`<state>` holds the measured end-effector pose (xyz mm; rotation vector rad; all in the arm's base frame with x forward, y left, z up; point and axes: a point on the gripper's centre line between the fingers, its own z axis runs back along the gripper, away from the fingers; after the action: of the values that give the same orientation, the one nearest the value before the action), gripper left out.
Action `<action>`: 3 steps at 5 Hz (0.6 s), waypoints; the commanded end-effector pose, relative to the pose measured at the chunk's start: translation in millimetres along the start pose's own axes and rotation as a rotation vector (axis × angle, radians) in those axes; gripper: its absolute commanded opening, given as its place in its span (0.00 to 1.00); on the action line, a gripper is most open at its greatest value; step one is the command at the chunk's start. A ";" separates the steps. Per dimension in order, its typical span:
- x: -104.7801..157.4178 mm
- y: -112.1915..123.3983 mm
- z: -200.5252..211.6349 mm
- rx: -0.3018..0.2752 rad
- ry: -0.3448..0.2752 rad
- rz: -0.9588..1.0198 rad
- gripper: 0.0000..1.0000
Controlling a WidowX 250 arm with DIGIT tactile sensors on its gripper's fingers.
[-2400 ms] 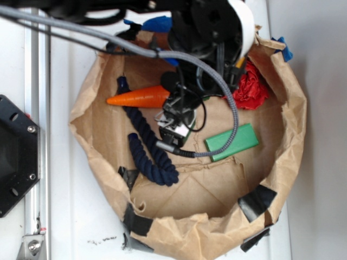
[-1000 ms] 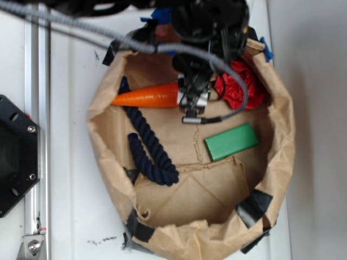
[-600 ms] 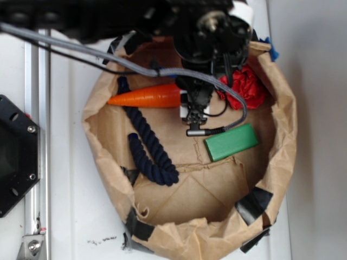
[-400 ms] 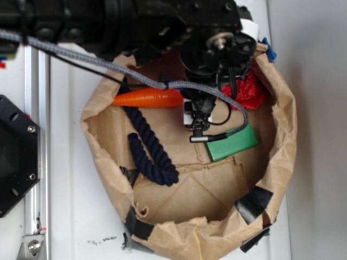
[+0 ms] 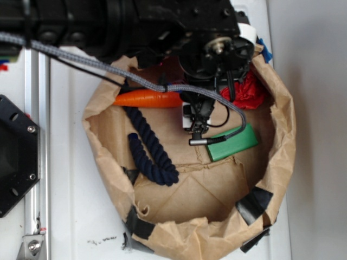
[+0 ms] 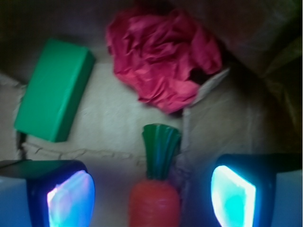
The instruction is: Grab the carrot.
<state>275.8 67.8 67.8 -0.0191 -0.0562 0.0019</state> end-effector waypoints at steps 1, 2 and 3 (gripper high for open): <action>10.3 -10.2 13.9 0.010 -0.052 -0.020 1.00; 10.3 -10.2 13.9 0.010 -0.052 -0.020 1.00; 3.4 -31.5 13.3 0.000 -0.064 -0.081 1.00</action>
<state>271.8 46.8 69.7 -0.0268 -0.0729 -0.0630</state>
